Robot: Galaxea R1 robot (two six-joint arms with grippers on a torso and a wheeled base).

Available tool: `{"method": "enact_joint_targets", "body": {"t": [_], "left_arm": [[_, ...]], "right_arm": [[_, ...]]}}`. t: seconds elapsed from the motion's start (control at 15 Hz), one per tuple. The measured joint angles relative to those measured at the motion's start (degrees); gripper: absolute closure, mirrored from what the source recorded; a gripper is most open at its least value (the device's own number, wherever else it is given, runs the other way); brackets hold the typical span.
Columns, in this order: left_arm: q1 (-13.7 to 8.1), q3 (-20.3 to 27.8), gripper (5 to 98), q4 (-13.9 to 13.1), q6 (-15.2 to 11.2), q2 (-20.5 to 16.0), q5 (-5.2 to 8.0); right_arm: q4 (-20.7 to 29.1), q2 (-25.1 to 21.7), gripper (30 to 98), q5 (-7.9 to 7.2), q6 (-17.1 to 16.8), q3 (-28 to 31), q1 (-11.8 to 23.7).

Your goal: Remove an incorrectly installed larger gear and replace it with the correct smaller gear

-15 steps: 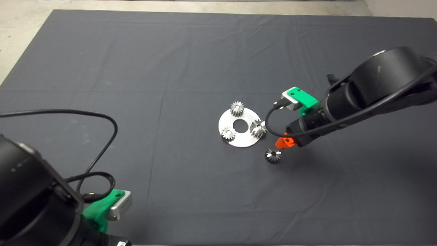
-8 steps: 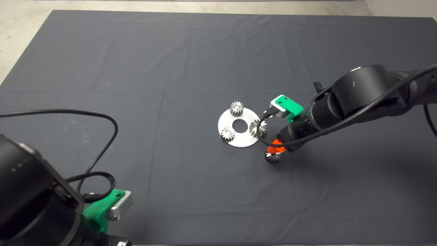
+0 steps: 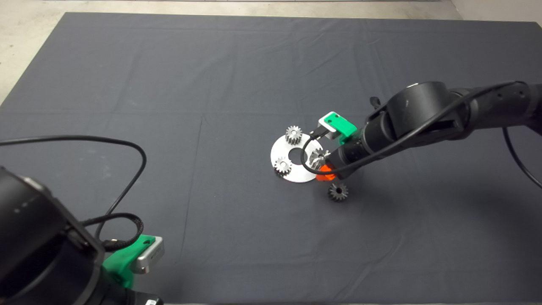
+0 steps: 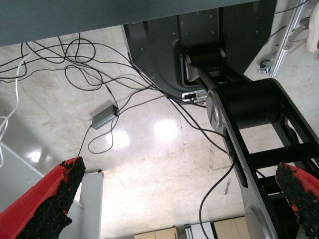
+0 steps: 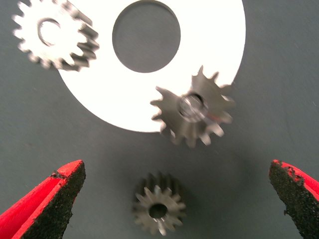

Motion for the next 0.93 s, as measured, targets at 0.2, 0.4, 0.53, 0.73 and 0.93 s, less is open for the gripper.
{"method": "enact_joint_targets", "body": {"t": [0.2, 0.4, 0.53, 0.73, 0.93], "left_arm": [[0.0, 0.0, 5.4, 0.0, 0.0, 0.0, 0.0], [0.0, 0.0, 5.4, 0.0, 0.0, 0.0, 0.0], [0.0, 0.0, 5.4, 0.0, 0.0, 0.0, 0.0], [0.0, 0.0, 5.4, 0.0, 0.0, 0.0, 0.02], [0.0, 0.0, 5.4, 0.0, 0.0, 0.0, 0.02]], "right_arm": [[-1.6, 0.1, 30.9, 0.05, 0.0, -0.2, 0.0], [-4.6, 0.0, 30.9, 0.0, 0.0, -0.2, -0.9], [-6.9, -0.2, 30.9, 0.11, 0.0, -0.2, -1.9], [-12.4, -0.4, 30.9, -0.02, 0.1, -0.2, -3.8], [-12.9, -0.5, 30.9, 0.02, 0.1, -0.2, -5.5]]}}
